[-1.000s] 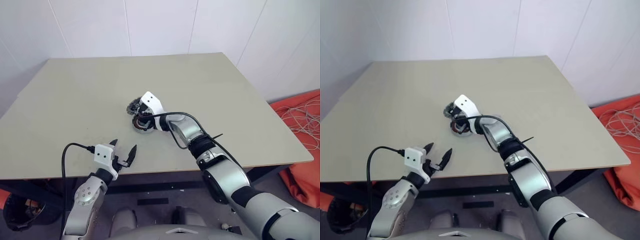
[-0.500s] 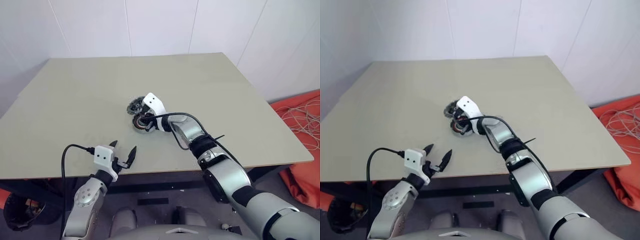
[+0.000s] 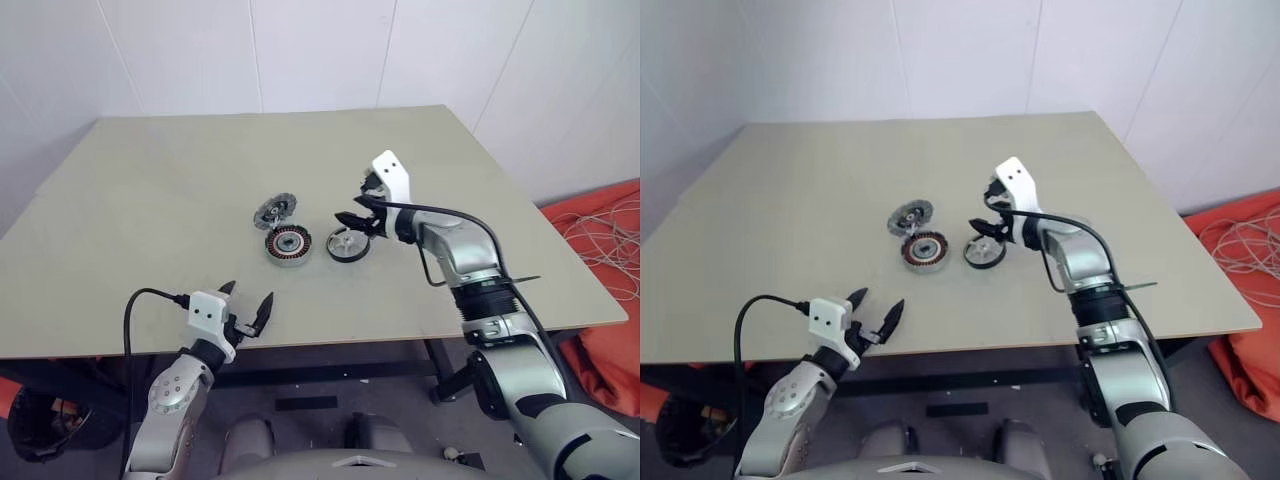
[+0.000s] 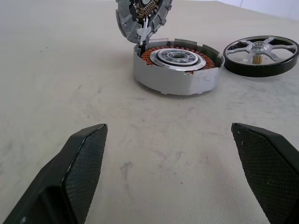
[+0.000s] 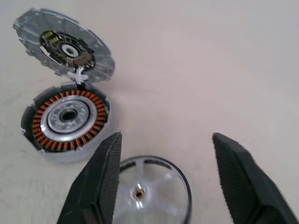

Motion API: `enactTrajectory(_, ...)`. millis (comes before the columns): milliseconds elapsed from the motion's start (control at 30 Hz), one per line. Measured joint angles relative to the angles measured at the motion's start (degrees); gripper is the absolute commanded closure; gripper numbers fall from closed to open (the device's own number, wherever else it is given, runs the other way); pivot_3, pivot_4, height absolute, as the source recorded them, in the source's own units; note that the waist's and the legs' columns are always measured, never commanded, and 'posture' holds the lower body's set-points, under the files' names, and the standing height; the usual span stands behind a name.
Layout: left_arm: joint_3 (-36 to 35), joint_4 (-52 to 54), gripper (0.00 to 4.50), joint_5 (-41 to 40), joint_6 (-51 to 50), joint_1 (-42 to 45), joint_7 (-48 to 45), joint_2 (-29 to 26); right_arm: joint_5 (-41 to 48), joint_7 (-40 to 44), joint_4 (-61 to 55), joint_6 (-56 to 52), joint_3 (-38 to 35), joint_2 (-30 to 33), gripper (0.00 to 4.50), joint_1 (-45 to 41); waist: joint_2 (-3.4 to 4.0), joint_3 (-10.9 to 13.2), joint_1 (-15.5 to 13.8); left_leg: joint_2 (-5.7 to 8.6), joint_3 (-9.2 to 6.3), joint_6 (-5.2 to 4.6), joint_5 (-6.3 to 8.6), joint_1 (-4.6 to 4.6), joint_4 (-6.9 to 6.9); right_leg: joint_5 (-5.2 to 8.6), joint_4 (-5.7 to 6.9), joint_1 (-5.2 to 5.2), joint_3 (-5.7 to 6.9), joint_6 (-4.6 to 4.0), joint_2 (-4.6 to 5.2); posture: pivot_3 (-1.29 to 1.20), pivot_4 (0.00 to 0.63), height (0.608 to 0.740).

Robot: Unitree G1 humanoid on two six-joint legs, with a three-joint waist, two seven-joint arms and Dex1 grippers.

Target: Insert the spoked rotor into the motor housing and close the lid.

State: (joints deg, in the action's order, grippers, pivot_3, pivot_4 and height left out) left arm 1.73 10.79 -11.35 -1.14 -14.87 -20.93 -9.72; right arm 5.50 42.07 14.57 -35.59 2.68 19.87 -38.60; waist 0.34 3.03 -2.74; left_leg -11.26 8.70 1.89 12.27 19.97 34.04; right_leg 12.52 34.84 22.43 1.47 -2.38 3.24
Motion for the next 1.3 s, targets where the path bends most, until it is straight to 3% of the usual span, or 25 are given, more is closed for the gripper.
enactTrajectory(333,0.0,0.05,0.0,-0.13,-0.94,0.38,-0.08,-0.17,9.1,-4.2,-12.54,-25.05,-8.36,3.44,0.05,7.94,0.04,0.01,0.04,0.03,0.0,0.03,-0.02,-0.02,0.01,0.1,0.01,-0.1,-0.01,0.19,0.0,0.0,0.0,0.74)
enactTrajectory(633,0.0,0.13,0.0,-0.42,-1.9,1.0,-0.13,-0.18,16.12,-11.86,-13.28,-43.39,-17.88,-3.7,0.05,6.15,0.1,0.0,0.01,0.04,-0.01,0.08,-0.05,-0.13,0.01,0.14,0.02,-0.1,-0.02,0.26,0.01,0.0,0.0,0.74)
enactTrajectory(1300,-0.04,-0.59,0.0,-0.52,-1.19,1.04,-0.9,-0.7,18.66,-23.96,-5.67,-47.24,-31.28,-12.58,0.05,1.1,0.22,0.03,-0.25,0.07,-0.02,0.38,-0.22,-0.12,-0.05,0.07,0.01,-0.06,-0.02,0.14,0.02,0.0,0.0,0.74)
